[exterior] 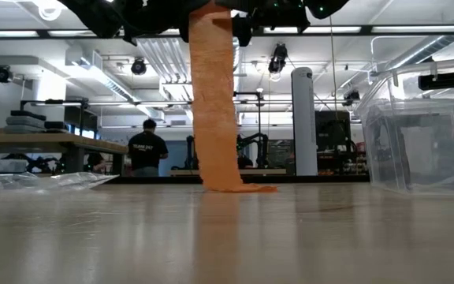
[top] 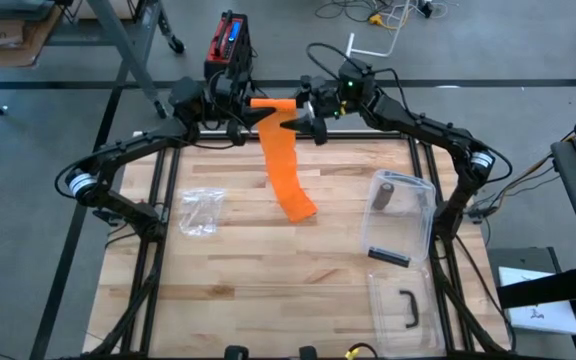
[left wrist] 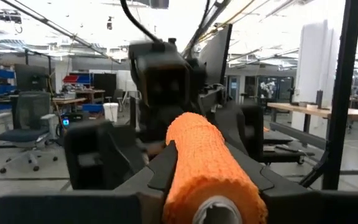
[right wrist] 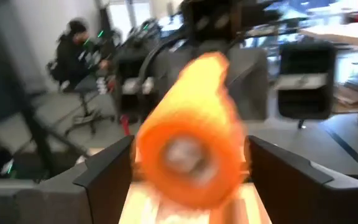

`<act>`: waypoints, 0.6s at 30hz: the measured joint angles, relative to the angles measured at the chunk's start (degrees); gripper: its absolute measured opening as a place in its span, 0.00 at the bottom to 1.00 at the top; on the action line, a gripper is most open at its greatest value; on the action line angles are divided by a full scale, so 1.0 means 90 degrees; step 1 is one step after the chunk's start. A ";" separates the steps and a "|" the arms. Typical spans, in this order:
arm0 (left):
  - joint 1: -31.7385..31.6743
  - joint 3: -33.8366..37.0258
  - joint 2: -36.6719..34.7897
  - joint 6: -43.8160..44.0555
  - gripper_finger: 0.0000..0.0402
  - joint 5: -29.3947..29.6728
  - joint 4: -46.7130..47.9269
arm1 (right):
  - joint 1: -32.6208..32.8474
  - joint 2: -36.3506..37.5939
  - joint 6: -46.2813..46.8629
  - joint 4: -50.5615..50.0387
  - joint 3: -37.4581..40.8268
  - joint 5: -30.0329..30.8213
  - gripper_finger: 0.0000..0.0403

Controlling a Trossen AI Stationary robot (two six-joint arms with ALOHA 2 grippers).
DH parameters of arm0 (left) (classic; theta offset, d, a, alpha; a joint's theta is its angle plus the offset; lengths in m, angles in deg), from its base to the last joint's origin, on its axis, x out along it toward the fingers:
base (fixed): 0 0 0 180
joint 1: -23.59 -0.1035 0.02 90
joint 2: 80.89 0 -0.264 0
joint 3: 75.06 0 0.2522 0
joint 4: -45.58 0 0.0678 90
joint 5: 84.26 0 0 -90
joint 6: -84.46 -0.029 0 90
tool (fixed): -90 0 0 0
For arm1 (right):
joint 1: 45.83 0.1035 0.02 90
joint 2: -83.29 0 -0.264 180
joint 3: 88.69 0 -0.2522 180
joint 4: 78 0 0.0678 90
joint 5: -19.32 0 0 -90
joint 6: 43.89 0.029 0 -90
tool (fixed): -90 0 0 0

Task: Roll bandage
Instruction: Roll the orange bandage

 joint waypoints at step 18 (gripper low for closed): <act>-0.0005 -0.0138 -0.0002 0.0410 0.21 -0.0022 0.0001 | -0.0012 0.0121 -0.0746 -0.0309 0.0000 -0.0029 0.06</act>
